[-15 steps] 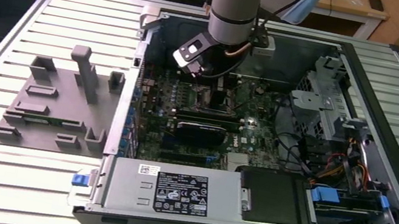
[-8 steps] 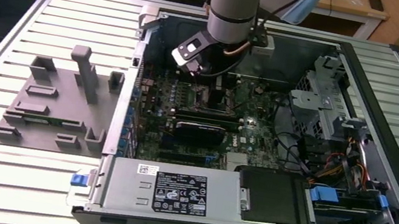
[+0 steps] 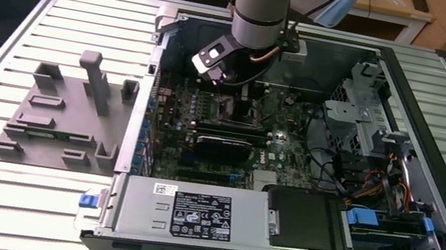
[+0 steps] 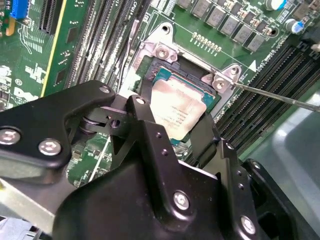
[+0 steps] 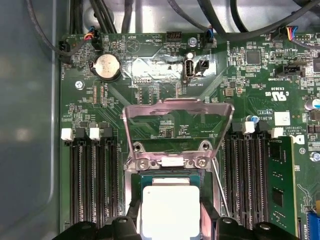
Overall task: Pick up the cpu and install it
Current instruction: 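Place the cpu into insertion slot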
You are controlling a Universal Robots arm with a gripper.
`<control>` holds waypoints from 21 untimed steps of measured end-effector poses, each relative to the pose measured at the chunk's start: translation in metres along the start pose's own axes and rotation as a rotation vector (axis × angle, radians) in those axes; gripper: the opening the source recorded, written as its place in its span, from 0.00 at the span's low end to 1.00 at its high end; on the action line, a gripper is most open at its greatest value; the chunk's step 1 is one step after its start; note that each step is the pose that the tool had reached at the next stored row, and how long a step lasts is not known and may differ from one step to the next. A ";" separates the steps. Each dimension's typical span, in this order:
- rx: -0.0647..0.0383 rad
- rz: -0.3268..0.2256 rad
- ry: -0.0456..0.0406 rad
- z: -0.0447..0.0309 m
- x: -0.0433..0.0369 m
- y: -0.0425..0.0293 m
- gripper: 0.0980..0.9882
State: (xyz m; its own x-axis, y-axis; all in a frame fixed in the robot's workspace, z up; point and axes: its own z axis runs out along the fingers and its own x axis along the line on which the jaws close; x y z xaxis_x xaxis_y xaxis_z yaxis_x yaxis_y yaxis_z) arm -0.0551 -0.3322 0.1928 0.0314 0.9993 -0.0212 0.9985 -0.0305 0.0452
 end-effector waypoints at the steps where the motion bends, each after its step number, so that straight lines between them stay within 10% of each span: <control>1: 0.000 0.001 0.0000 0.0002 -0.0005 0.0000 0.50; 21: -0.001 -0.010 0.0012 0.0034 -0.0006 -0.0001 0.51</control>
State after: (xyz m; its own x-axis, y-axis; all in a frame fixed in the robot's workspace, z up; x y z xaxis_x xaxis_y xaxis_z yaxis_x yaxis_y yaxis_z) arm -0.0550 -0.3329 0.1894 0.0212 0.9996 -0.0205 0.9987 -0.0202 0.0458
